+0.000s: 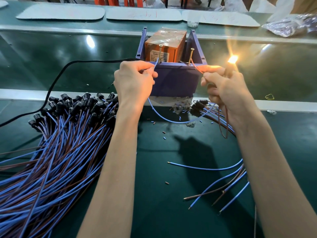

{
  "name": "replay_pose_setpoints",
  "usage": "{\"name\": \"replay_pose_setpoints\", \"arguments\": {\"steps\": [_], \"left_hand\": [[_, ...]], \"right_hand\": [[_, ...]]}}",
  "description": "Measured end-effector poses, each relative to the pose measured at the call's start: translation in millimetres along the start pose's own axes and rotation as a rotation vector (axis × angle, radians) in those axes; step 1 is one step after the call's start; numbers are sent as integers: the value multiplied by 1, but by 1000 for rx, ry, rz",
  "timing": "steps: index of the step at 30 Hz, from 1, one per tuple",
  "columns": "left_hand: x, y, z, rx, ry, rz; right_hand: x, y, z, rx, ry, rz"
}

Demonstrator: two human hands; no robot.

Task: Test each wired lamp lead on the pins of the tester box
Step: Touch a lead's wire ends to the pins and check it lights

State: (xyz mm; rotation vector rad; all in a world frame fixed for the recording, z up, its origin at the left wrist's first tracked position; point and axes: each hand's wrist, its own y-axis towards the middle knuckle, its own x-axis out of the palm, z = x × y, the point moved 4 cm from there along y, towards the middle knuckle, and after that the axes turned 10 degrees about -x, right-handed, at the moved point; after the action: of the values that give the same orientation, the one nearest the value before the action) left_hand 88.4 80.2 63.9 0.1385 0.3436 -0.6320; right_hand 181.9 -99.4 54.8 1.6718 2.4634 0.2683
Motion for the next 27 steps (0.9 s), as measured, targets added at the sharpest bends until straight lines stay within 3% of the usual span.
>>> {"name": "replay_pose_setpoints", "arguments": {"steps": [17,20,22,24,25,27], "left_hand": [[-2,1,-1,-20,22,-47],[-10,-1,3,-85,51,-248],[-19,-12,5,-55,228,-586],[-26,-31,6,-41,454,-933],[-31,-37,7,-63,538,-1016],[-37,-37,9,-65,640,-998]], "right_hand": [[-3,1,-1,12,21,15],[-9,3,-2,98,111,-7],[-15,3,1,195,96,-82],[-19,-2,7,278,-67,-250],[-21,-5,11,303,-209,-344],[-25,-6,21,318,-519,-468]]}}
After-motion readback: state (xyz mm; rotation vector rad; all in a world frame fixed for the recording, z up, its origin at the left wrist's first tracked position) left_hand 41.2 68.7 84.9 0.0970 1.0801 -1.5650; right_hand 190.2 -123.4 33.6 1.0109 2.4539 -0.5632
